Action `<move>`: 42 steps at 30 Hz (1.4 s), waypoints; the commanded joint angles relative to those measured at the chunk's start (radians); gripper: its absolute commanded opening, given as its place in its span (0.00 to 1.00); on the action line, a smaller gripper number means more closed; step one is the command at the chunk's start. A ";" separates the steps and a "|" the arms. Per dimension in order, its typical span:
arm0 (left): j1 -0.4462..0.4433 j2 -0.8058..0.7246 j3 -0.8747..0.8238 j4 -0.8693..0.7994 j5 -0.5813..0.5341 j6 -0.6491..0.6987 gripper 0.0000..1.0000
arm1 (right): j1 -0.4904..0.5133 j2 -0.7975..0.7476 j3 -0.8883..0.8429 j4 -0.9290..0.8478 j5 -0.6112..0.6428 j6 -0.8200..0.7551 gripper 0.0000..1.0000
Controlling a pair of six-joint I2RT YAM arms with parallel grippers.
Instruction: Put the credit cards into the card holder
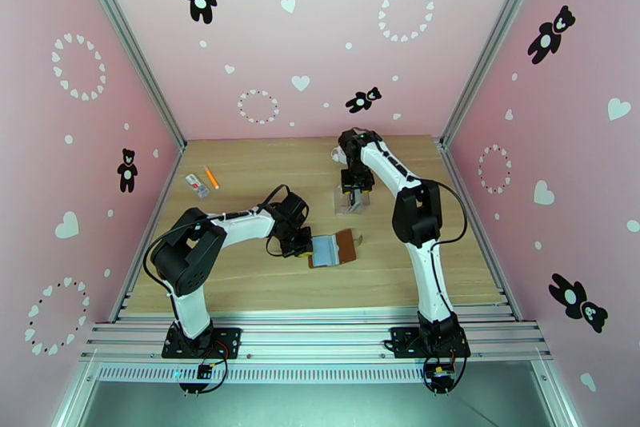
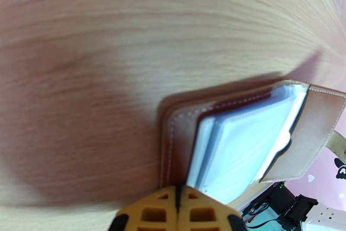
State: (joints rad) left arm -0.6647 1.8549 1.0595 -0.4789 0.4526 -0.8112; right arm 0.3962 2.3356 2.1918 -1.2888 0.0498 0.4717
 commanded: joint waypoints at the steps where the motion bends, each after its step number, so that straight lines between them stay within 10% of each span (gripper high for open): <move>1: -0.031 0.057 -0.052 -0.048 -0.070 0.017 0.00 | -0.003 0.051 0.037 -0.050 0.034 0.007 0.49; 42: -0.030 0.061 -0.046 -0.056 -0.070 0.024 0.00 | -0.062 0.023 0.093 -0.196 0.306 -0.032 0.28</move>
State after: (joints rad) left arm -0.6655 1.8534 1.0565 -0.4755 0.4519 -0.7925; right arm 0.3408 2.3993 2.2616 -1.4311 0.2867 0.4435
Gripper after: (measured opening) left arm 0.031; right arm 0.282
